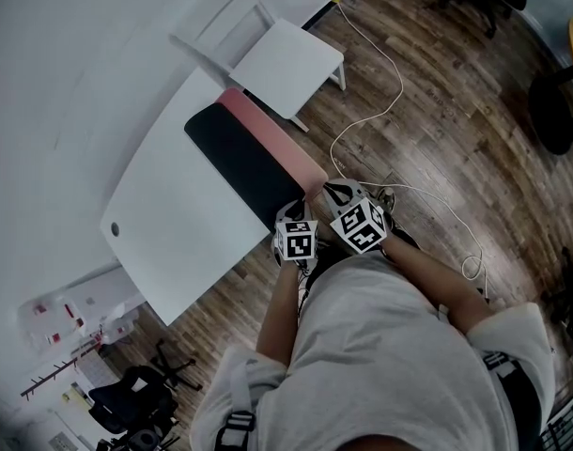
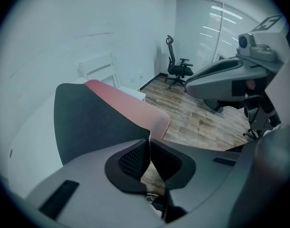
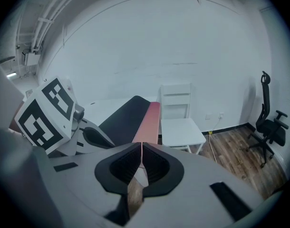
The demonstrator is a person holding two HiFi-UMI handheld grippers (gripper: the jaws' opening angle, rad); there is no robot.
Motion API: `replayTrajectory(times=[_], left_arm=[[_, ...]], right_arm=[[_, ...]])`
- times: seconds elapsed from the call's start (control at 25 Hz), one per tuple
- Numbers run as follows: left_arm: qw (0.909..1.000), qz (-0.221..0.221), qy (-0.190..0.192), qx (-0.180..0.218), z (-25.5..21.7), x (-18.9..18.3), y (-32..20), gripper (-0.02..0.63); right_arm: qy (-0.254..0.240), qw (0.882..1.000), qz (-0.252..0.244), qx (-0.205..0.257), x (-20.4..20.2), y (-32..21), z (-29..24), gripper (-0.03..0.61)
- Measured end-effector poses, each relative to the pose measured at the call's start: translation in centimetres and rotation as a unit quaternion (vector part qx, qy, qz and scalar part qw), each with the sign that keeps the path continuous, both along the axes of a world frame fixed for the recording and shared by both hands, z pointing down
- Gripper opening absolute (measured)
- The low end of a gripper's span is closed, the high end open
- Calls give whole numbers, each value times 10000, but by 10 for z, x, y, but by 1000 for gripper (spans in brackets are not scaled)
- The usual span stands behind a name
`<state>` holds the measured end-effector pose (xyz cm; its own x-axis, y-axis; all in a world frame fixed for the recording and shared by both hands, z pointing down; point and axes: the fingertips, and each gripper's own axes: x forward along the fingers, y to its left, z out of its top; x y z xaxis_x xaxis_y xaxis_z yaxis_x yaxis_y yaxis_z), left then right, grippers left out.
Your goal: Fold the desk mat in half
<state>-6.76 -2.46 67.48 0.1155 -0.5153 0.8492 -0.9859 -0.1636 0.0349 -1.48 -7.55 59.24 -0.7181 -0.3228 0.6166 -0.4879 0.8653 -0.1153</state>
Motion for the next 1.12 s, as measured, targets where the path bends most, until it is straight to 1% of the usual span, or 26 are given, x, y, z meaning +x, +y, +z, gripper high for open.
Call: replayTrajectory(times=[0.44, 0.8, 1.12], left_arm=[[9998, 9, -165, -121, 2, 9, -12, 35], [9995, -17, -275, -151, 2, 13, -15, 35], [9995, 6, -274, -155, 3, 15, -23, 35]], right_arm=[[-88, 9999, -13, -123, 12, -14, 7, 41], [-155, 9998, -80, -61, 16, -23, 5, 41], [-128, 9998, -165, -31, 15, -24, 7, 41]])
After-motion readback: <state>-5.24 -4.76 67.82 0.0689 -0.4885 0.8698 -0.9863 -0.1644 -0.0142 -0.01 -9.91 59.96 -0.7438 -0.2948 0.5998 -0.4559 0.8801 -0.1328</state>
